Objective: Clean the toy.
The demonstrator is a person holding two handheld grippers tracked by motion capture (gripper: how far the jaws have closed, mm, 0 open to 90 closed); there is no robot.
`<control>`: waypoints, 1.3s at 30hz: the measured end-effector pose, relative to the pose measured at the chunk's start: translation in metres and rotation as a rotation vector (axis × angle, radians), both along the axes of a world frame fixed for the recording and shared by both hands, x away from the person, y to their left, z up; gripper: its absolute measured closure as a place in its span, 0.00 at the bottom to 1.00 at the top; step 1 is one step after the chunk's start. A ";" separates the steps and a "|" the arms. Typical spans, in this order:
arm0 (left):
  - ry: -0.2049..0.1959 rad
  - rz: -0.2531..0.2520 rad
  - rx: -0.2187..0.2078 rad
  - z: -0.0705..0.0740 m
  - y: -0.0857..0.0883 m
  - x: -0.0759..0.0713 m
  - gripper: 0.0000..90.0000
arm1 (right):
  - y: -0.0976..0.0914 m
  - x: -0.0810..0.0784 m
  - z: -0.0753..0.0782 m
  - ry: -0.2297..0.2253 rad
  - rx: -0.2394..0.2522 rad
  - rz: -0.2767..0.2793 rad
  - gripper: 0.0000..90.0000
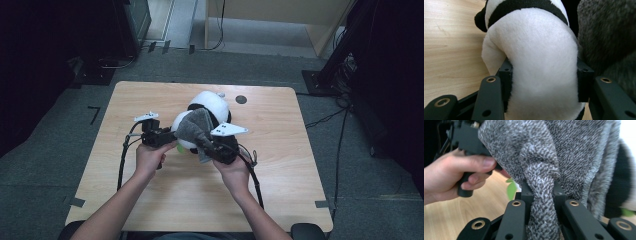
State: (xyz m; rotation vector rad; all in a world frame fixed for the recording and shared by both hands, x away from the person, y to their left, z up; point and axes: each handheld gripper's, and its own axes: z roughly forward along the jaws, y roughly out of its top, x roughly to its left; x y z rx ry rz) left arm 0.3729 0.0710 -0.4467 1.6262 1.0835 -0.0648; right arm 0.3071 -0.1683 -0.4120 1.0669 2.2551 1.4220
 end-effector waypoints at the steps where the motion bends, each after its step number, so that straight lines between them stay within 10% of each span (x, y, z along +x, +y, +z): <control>1: -0.005 0.002 0.005 0.000 -0.001 -0.001 0.54 | 0.004 -0.001 -0.002 0.002 -0.006 0.005 0.88; 19: 0.079 0.040 -0.095 -0.006 -0.005 -0.003 0.55 | 0.049 -0.011 -0.047 -0.011 -0.136 0.101 0.89; 29: 0.097 0.041 -0.111 -0.004 0.003 0.001 0.55 | 0.038 0.005 -0.067 0.046 -0.220 0.074 0.89; 39: 0.107 0.033 -0.107 -0.006 0.005 0.003 0.54 | 0.020 0.016 -0.069 0.084 -0.197 0.031 0.89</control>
